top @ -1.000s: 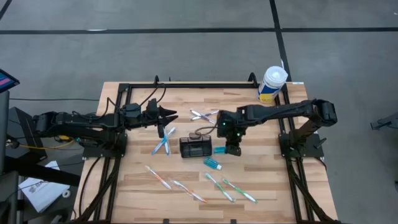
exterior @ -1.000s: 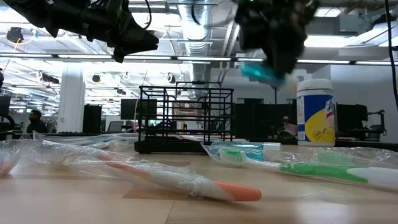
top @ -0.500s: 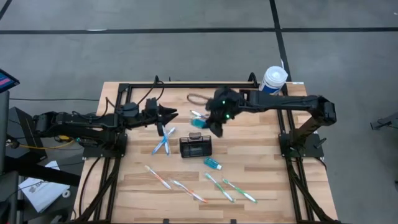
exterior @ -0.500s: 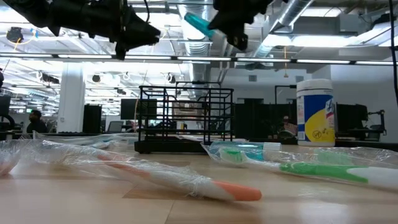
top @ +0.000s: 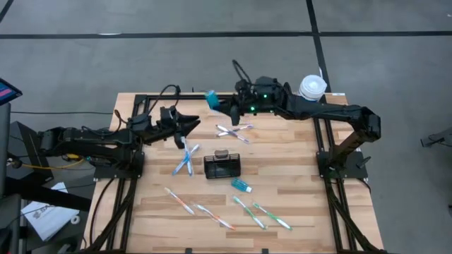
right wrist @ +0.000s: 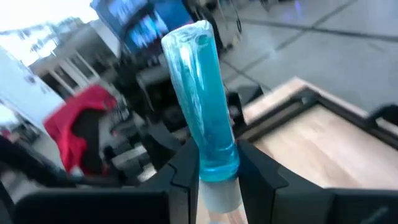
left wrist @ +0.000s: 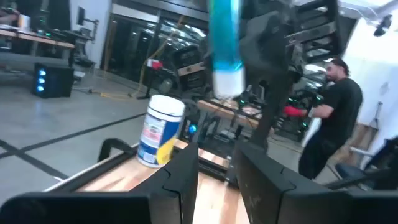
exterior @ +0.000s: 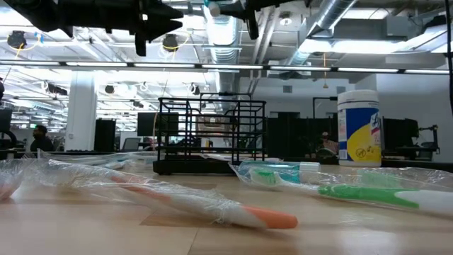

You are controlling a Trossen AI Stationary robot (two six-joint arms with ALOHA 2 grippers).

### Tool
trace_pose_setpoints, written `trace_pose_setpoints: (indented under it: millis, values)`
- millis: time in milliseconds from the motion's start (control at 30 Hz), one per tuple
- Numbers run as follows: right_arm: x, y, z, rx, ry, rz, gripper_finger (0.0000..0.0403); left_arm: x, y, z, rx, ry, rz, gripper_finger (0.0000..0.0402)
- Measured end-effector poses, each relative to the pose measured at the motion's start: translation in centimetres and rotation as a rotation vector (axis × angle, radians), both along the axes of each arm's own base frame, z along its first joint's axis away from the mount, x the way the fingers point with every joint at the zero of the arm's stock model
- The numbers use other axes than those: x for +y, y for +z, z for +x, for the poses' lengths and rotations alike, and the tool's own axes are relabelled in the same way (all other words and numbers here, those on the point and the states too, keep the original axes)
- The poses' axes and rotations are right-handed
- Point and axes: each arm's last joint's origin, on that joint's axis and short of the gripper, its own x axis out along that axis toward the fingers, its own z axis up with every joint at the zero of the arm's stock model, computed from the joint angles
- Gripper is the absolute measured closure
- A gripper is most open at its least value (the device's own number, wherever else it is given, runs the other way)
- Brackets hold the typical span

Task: Pick & Place toothbrushing station
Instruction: Put the right blue mouthwash into the mesh organizer

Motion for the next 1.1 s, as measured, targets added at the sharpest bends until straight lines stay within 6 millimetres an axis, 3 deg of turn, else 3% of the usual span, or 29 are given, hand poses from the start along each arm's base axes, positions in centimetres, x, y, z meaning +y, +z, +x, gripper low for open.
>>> trace_pose_setpoints:
  millis: [200, 433, 733, 967, 1100]
  values:
    - [0.2, 0.2, 1.5, -0.15, 0.015, 0.049, 0.0331, 1.1, 0.1, -0.3, -0.008, 0.012, 0.009, 0.0294]
    - [0.5, -0.8, 2.0, -0.108, 0.024, 0.082, 0.0331, 1.2, 1.2, -0.6, -0.129, -0.009, 0.025, 0.0293]
    - [0.3, 0.2, 1.8, -0.188, -0.002, 0.063, 0.0332, 1.2, 0.7, 0.0, -0.107, -0.073, 0.009, 0.0295]
    - [2.4, -2.5, 2.0, 0.096, 0.075, 0.049, 0.0332, 1.1, 1.4, -0.2, -0.173, -0.077, 0.025, 0.0297]
    - [3.4, -3.3, 2.3, 0.151, 0.108, 0.029, 0.0332, 1.3, 1.6, -0.4, -0.19, -0.067, 0.033, 0.0297]
